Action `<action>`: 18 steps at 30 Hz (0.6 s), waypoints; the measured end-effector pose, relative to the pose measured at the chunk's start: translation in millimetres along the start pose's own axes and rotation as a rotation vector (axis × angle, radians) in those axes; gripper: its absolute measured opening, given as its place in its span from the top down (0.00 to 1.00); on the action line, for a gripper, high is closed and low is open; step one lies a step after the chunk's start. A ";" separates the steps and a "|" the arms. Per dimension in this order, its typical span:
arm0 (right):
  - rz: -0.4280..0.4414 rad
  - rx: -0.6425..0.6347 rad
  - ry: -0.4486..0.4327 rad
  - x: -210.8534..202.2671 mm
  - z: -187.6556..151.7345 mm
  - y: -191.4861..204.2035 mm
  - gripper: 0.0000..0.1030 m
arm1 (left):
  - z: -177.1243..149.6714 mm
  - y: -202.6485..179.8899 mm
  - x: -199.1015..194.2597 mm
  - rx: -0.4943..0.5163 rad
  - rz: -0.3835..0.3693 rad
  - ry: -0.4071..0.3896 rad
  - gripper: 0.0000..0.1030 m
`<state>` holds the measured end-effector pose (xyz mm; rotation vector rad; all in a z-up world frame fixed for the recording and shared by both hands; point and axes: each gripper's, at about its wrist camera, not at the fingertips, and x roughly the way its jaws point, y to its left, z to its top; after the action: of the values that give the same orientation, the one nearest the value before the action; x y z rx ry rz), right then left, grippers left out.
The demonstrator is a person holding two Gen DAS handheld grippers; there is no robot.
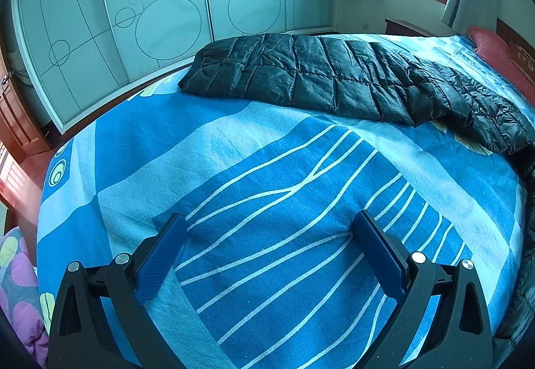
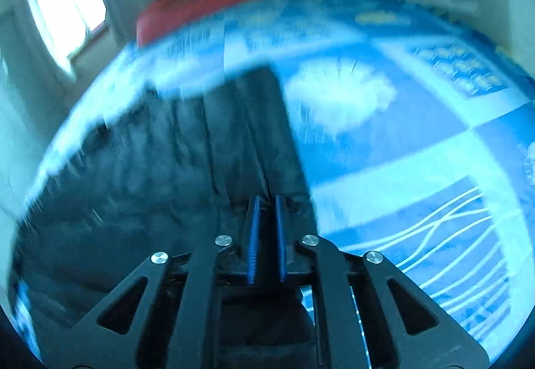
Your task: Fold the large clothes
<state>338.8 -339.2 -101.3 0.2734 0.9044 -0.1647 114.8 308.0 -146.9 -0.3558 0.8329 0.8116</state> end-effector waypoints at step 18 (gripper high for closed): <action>0.055 -0.006 -0.036 3.0 64.9 8.9 0.78 | 0.4 -4.3 0.1 0.008 0.013 -0.005 0.04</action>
<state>391.6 -350.4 -64.1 0.2887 0.8605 -0.1154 118.3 305.5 -146.9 -0.3412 0.8344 0.8204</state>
